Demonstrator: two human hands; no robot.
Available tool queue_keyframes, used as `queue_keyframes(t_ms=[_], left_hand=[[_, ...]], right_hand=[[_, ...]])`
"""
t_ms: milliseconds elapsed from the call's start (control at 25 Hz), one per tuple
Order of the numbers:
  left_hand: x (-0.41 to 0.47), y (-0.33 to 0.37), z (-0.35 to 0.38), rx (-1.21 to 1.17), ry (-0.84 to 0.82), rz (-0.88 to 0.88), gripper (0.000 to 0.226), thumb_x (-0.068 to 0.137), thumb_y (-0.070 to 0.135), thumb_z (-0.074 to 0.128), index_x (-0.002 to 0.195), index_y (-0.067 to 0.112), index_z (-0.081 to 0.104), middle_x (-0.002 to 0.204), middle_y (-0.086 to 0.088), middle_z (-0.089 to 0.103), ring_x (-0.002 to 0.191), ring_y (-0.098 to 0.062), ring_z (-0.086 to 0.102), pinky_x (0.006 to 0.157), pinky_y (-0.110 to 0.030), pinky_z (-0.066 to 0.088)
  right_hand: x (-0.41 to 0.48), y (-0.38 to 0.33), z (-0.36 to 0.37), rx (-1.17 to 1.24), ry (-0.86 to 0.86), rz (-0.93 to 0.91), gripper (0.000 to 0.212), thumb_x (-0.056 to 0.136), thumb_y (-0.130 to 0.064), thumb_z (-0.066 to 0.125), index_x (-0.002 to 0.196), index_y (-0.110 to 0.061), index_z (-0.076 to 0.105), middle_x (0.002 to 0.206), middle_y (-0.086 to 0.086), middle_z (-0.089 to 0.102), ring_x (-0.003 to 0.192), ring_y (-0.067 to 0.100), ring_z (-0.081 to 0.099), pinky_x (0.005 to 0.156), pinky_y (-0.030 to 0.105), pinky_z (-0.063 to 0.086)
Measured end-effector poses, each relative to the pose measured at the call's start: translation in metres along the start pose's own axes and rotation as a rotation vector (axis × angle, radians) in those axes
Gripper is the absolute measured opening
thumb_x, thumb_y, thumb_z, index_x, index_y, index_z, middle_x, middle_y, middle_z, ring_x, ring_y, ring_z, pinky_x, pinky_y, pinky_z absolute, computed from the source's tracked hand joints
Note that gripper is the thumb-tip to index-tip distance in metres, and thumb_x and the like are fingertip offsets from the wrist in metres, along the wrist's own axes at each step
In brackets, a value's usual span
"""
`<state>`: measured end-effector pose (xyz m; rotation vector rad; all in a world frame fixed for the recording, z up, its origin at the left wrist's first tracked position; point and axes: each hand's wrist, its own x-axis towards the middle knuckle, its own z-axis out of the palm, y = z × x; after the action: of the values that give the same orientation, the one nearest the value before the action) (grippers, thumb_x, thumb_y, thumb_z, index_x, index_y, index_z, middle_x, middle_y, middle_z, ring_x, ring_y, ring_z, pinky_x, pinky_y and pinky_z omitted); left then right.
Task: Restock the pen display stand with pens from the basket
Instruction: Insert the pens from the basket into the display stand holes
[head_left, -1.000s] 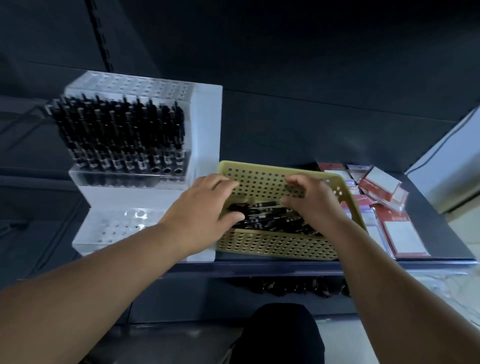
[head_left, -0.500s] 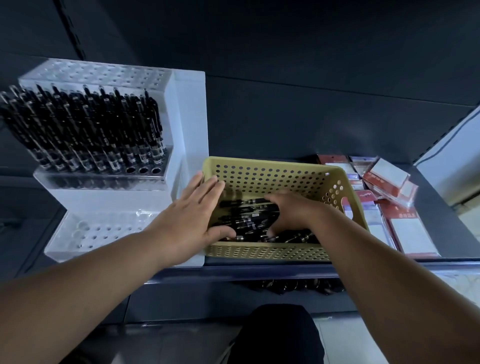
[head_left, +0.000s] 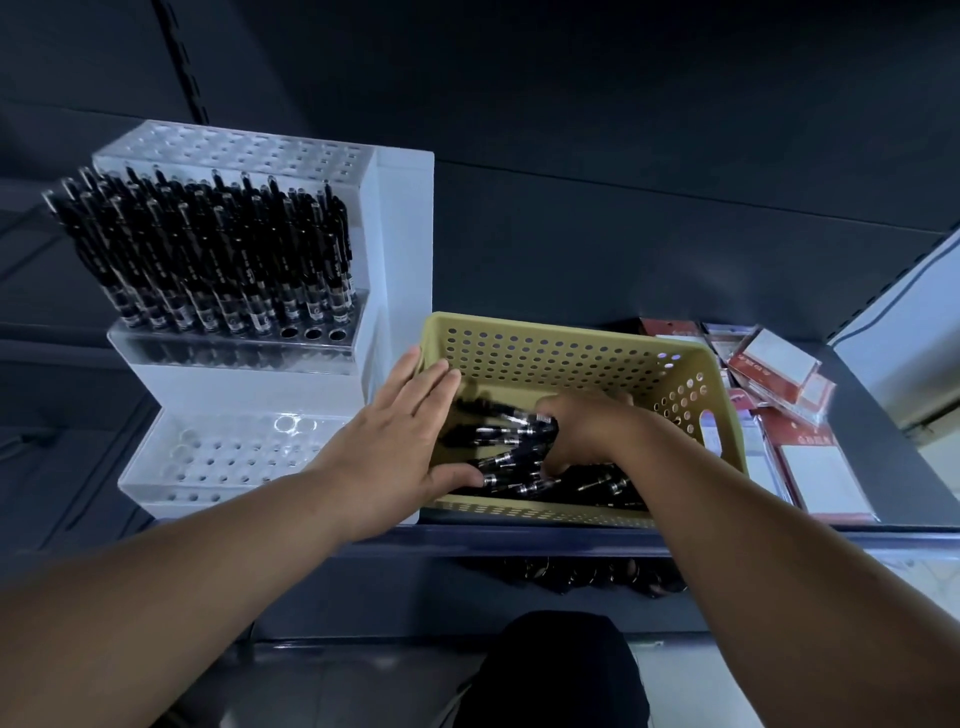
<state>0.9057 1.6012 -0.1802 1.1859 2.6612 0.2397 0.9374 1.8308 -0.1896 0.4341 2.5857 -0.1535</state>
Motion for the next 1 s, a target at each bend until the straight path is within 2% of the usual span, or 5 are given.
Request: queue_keyframes(t_ms=[240,440,640,880,1000], left_hand=[[0.005,0.0,-0.005,-0.024,-0.015,-0.01,0.103,0.079,0.074,0.031,0.151,0.018,-0.016,0.159,0.006,-0.02,0.14,-0.01,-0.03,0.117,-0.032,-0.001],[0.006,-0.001,-0.008,-0.112,0.042,-0.054,0.106,0.076,0.075,0.031,0.15,0.016,-0.018,0.159,0.001,-0.018,0.144,-0.013,-0.022,0.118,-0.034,0.002],[-0.004,0.009,-0.014,-0.35,0.184,-0.104,0.104,0.082,0.064,0.048,0.151,0.017,-0.013,0.161,0.002,-0.007,0.146,-0.013,-0.009,0.116,-0.033,0.008],[-0.013,0.03,-0.043,-1.036,0.321,-0.273,0.113,0.069,0.061,0.067,0.153,0.022,0.002,0.159,0.001,0.019,0.143,-0.017,0.022,0.112,-0.035,0.022],[-0.014,0.046,-0.068,-1.479,0.198,-0.344,0.129,0.047,0.068,0.076,0.151,0.021,0.017,0.15,-0.004,0.038,0.13,-0.019,0.045,0.107,-0.039,0.037]], right_hand=[[-0.014,0.003,-0.005,0.025,0.122,-0.072,0.024,0.089,-0.047,0.062,0.104,-0.028,0.056,0.122,0.0,0.057,0.124,0.025,0.043,0.105,0.048,0.027],[-0.033,0.009,-0.021,0.25,0.336,-0.03,0.037,0.094,-0.042,0.058,0.123,-0.02,0.054,0.12,0.005,0.061,0.11,0.026,0.056,0.095,0.041,0.043],[-0.052,0.004,-0.037,0.322,0.469,-0.014,0.034,0.096,-0.043,0.054,0.12,-0.02,0.051,0.105,0.003,0.06,0.083,0.016,0.053,0.063,0.027,0.04],[-0.075,-0.022,-0.071,0.419,0.592,-0.109,0.05,0.095,-0.045,0.055,0.134,-0.015,0.046,0.113,0.002,0.058,0.098,0.02,0.054,0.079,0.034,0.044],[-0.087,-0.048,-0.081,0.354,0.559,-0.218,0.029,0.094,-0.042,0.057,0.11,-0.018,0.051,0.097,0.0,0.06,0.087,0.019,0.057,0.071,0.035,0.045]])
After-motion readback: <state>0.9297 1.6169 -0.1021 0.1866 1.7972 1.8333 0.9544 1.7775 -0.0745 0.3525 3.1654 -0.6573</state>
